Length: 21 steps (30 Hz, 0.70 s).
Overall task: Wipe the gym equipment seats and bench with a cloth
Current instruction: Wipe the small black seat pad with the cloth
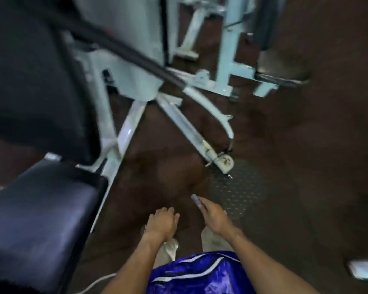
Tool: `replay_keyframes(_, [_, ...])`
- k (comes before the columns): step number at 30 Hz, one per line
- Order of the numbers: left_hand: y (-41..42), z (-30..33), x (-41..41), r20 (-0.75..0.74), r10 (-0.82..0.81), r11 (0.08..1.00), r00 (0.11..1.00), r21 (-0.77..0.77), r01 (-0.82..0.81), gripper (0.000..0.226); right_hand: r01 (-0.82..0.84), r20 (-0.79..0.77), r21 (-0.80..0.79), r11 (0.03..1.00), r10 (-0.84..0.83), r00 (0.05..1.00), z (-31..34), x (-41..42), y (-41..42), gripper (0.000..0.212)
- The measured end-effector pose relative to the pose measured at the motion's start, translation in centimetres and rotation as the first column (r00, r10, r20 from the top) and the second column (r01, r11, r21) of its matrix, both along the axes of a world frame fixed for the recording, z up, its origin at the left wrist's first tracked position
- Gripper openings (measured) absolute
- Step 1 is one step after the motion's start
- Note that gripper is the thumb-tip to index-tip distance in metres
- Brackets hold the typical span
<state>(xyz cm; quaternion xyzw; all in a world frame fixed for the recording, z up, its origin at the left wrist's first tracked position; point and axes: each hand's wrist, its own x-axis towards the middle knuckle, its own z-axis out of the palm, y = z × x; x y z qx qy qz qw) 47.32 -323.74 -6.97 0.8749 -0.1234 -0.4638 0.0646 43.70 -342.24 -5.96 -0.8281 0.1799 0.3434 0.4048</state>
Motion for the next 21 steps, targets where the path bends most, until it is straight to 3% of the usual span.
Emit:
replay_keyframes(6, [-17.1,1.2,0.4,0.005,-0.279,0.960,0.960,-0.023,0.279,0.044,0.303,0.015,-0.007,0.953,-0.303,0.953,0.8,-7.4,-14.9,0.037])
replay_keyframes(14, [-40.5,1.4,-0.4,-0.018,-0.266,0.954,0.964,-0.147,0.261,0.041,0.588,0.047,0.018,0.808,-0.589,0.807,2.1,-10.0,-35.3,0.037])
replay_keyframes(21, [-51.8,1.2,7.3,0.117,-0.204,0.962,0.972,-0.163,0.221,0.040,0.594,0.129,0.016,0.804,-0.591,0.796,1.9,-2.0,-47.3,0.032])
